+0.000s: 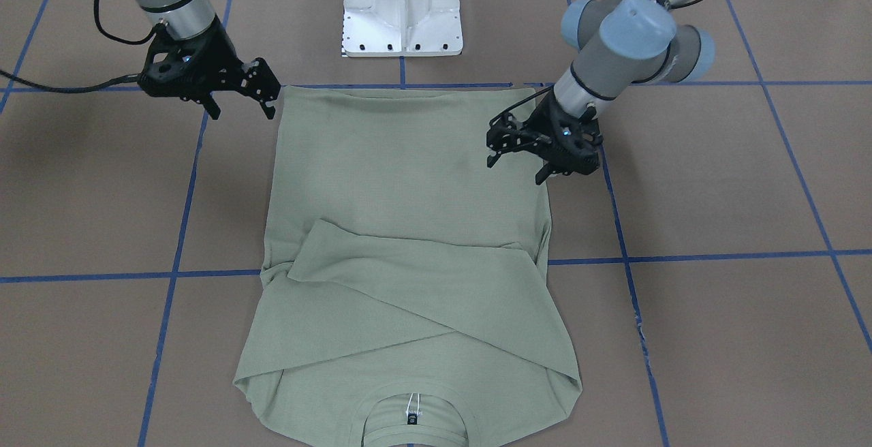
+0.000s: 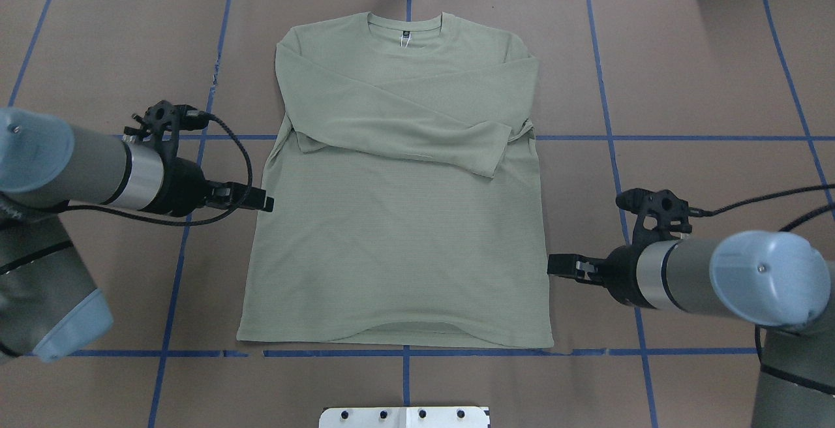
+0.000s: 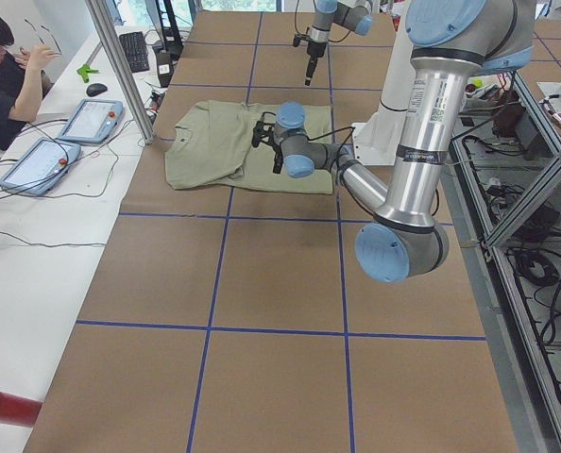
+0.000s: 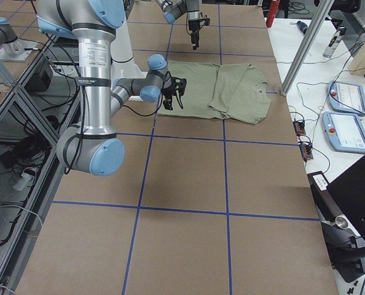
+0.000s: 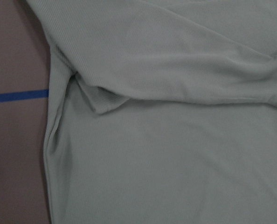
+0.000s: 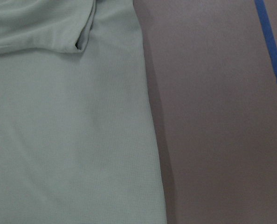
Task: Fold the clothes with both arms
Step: 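Grasp the hem corners with the left and right grippers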
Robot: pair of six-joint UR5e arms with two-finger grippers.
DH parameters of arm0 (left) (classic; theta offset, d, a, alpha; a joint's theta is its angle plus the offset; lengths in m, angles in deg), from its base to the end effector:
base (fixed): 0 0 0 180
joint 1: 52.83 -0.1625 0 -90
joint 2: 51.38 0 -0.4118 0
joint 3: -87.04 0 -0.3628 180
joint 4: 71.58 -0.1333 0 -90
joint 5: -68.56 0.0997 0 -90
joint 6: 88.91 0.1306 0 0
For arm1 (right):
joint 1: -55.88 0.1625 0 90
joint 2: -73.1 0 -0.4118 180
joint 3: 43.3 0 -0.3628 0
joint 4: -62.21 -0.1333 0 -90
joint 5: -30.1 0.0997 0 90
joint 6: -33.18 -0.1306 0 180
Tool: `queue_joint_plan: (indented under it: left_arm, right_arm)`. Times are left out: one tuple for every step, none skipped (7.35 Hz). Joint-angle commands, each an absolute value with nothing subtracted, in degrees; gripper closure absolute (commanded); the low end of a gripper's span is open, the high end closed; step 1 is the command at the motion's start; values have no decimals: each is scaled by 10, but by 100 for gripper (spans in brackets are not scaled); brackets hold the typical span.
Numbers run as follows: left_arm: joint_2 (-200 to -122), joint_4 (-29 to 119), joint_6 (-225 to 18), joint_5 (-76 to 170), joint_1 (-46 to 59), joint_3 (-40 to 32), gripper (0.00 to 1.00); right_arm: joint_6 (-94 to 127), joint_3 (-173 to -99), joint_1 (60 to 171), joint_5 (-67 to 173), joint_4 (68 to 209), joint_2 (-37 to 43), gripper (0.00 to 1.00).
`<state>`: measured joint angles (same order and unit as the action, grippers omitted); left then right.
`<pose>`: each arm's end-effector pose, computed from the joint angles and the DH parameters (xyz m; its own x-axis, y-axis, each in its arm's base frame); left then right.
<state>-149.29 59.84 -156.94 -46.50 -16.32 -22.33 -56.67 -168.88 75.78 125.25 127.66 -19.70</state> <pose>0.3760 -0.3754 0.3542 0.3537 0.1598 -0.9216 0.0964 0.9738 0.2059 -0.3801 -0.2669 0.3637 0.5083 0.1812 0.8419 -0.2666 0.9627 -0.0463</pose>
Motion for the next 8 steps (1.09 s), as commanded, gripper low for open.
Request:
queue_joint_plan:
  left_arm:
    - [-1413, 690, -1688, -369, -269, -237, 0]
    - [-1407, 682, -1721, -334, -310, -236, 1]
    - [-1406, 675, -1741, -302, -344, -232, 6]
    - [-1405, 659, -1743, -300, -353, -234, 9]
    - [-1405, 657, -1743, -300, -364, -234, 9]
    - [-1405, 657, -1743, -300, -367, -234, 9]
    - [-1405, 656, -1743, -299, -373, -233, 12]
    - [-1405, 657, -1743, -299, -376, -231, 17]
  right_arm:
    - [-617, -1691, 702, 1193, 1240, -230, 0]
    - [-618, -1691, 702, 1193, 1240, -230, 0]
    - [-618, -1690, 702, 1192, 1240, -230, 0]
    - [-618, -1689, 701, 1192, 1240, -230, 0]
    - [-618, -1689, 701, 1192, 1240, -230, 0]
    - [-618, -1688, 701, 1192, 1240, -229, 0]
    - [-618, -1689, 701, 1192, 1240, -230, 0]
    - [-618, -1688, 701, 1192, 1240, -230, 0]
